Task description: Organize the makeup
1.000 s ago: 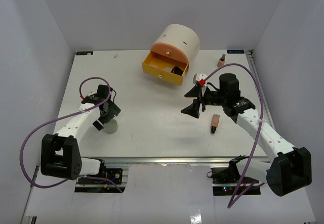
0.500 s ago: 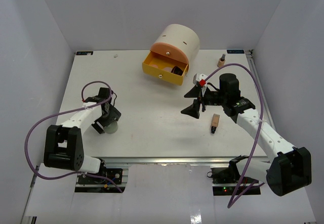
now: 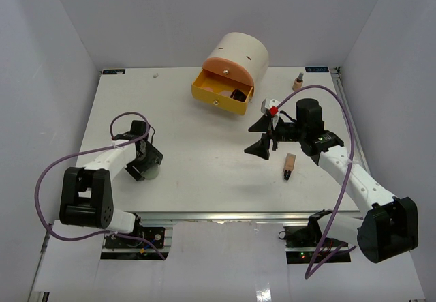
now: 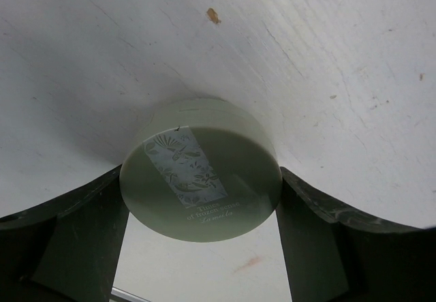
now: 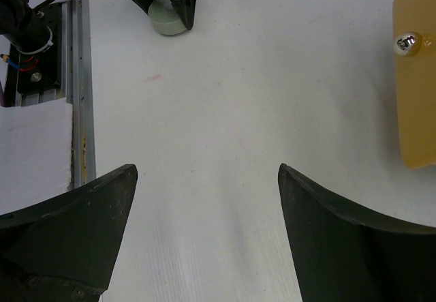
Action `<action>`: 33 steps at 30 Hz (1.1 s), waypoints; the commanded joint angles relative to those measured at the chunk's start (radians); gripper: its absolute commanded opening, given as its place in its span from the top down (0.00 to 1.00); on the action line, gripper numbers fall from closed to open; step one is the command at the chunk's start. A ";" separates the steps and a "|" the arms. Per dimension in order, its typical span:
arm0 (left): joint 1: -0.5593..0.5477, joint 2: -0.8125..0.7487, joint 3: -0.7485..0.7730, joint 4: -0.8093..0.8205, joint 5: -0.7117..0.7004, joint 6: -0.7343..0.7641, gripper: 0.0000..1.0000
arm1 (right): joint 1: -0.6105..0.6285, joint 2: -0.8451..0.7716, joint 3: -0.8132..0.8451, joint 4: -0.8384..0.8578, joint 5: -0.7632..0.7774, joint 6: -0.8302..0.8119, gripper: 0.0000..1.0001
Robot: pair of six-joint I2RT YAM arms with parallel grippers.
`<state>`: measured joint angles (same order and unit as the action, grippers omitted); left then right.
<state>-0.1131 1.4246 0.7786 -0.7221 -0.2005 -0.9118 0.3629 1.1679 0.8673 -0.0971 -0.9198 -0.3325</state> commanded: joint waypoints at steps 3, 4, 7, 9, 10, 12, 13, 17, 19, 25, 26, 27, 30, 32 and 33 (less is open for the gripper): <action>0.004 -0.175 0.062 0.112 0.170 0.101 0.84 | -0.016 -0.012 -0.010 0.025 -0.026 -0.010 0.10; 0.003 -0.185 0.078 0.146 0.254 0.151 0.88 | -0.018 -0.015 -0.010 0.023 -0.024 -0.013 0.10; -0.014 -0.180 0.164 0.254 0.429 0.242 0.95 | -0.026 -0.017 -0.011 0.021 -0.019 -0.019 0.10; -0.044 -0.144 0.250 0.297 0.499 0.289 0.97 | -0.033 -0.016 -0.011 0.020 -0.018 -0.023 0.10; -0.071 -0.119 0.296 0.306 0.502 0.309 0.97 | -0.038 -0.016 -0.012 0.020 -0.017 -0.023 0.10; -0.130 -0.049 0.392 0.312 0.479 0.339 0.98 | -0.048 -0.016 -0.013 0.020 -0.015 -0.024 0.10; -0.151 0.000 0.444 0.316 0.463 0.347 0.98 | -0.052 -0.017 -0.013 0.020 -0.015 -0.025 0.10; -0.231 0.167 0.723 0.313 0.427 0.389 0.98 | -0.076 -0.022 -0.016 0.017 -0.018 -0.028 0.10; -0.247 0.275 0.864 0.301 0.413 0.399 0.98 | -0.095 -0.022 -0.016 0.019 -0.019 -0.030 0.10; -0.283 0.494 1.143 0.219 0.349 0.445 0.86 | -0.136 -0.034 -0.021 0.019 -0.032 -0.028 0.10; -0.287 0.520 1.174 0.211 0.336 0.450 0.83 | -0.139 -0.035 -0.021 0.020 -0.036 -0.028 0.10; -0.290 0.545 1.204 0.203 0.323 0.455 0.79 | -0.142 -0.036 -0.022 0.020 -0.039 -0.028 0.10; -0.293 0.595 1.246 0.184 0.293 0.455 0.57 | -0.148 -0.033 -0.024 0.019 -0.043 -0.028 0.10; -0.294 0.609 1.268 0.173 0.287 0.455 0.41 | -0.149 -0.031 -0.024 0.020 -0.044 -0.028 0.10; -0.295 0.614 1.278 0.170 0.284 0.455 0.33 | -0.150 -0.030 -0.024 0.020 -0.044 -0.028 0.10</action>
<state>-0.4019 2.0551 1.9738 -0.5160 0.1254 -0.4750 0.2201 1.1561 0.8528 -0.1013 -0.9314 -0.3496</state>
